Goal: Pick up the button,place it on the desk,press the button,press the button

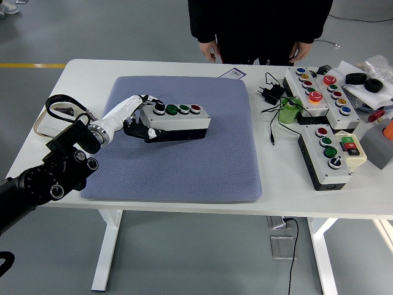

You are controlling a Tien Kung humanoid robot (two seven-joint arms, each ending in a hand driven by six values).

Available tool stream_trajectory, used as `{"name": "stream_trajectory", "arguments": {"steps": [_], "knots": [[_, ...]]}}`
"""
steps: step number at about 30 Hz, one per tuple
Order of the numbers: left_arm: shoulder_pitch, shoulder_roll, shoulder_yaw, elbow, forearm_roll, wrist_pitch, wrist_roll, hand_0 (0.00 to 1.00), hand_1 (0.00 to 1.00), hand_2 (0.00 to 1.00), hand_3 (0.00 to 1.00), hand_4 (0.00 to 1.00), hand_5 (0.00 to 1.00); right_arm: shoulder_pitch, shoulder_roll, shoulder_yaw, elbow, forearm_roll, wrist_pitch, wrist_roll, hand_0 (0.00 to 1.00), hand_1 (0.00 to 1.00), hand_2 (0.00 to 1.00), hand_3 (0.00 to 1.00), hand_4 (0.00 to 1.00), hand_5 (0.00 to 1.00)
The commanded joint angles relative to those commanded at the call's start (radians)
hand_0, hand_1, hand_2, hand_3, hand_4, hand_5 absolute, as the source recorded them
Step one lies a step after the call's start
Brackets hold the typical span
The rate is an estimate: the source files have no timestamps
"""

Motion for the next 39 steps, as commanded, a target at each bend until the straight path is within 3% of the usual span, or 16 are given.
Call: {"name": "stream_trajectory", "arguments": {"steps": [15, 27, 31, 32, 37, 38, 39], "knots": [[0.008, -0.004, 0.032, -0.044, -0.109, -0.064, -0.131, 0.14, 0.125, 0.126, 0.177, 0.308, 0.002, 0.004, 0.0, 0.001, 0.0, -0.003, 0.0, 0.0, 0.643, 0.508, 0.549, 0.59, 0.248, 0.353], [-0.003, -0.03, 0.075, -0.023, -0.101, -0.06, -0.145, 0.148, 0.126, 0.128, 0.177, 0.306, 0.002, 0.002, -0.002, -0.002, 0.0, -0.002, 0.0, 0.0, 0.643, 0.508, 0.549, 0.59, 0.249, 0.353], [-0.008, -0.034, 0.087, -0.008, -0.053, -0.05, -0.142, 0.148, 0.126, 0.128, 0.177, 0.306, 0.002, 0.0, -0.003, -0.005, 0.0, 0.002, 0.0, 0.0, 0.643, 0.508, 0.549, 0.59, 0.249, 0.353], [-0.009, -0.034, 0.089, -0.004, -0.036, -0.05, -0.139, 0.217, 0.195, 0.202, 0.276, 0.337, 0.002, 0.0, -0.003, -0.006, 0.0, 0.002, -0.001, 0.0, 0.643, 0.508, 0.549, 0.59, 0.249, 0.354], [-0.007, -0.026, 0.094, -0.003, 0.066, -0.07, -0.107, 0.217, 0.195, 0.202, 0.276, 0.337, 0.002, -0.004, -0.003, -0.006, 0.0, 0.002, -0.001, 0.0, 0.643, 0.508, 0.549, 0.59, 0.249, 0.354], [-0.007, -0.026, 0.094, -0.004, 0.07, -0.071, -0.106, 0.353, 0.37, 0.377, 0.49, 0.406, 0.002, -0.004, -0.003, -0.006, 0.0, 0.001, -0.001, -0.001, 0.643, 0.508, 0.549, 0.59, 0.249, 0.354], [-0.007, -0.025, 0.094, -0.004, 0.075, -0.072, -0.102, 0.353, 0.37, 0.377, 0.49, 0.406, 0.002, -0.004, -0.003, -0.006, 0.0, 0.001, -0.001, -0.001, 0.643, 0.508, 0.549, 0.59, 0.249, 0.354]]}}
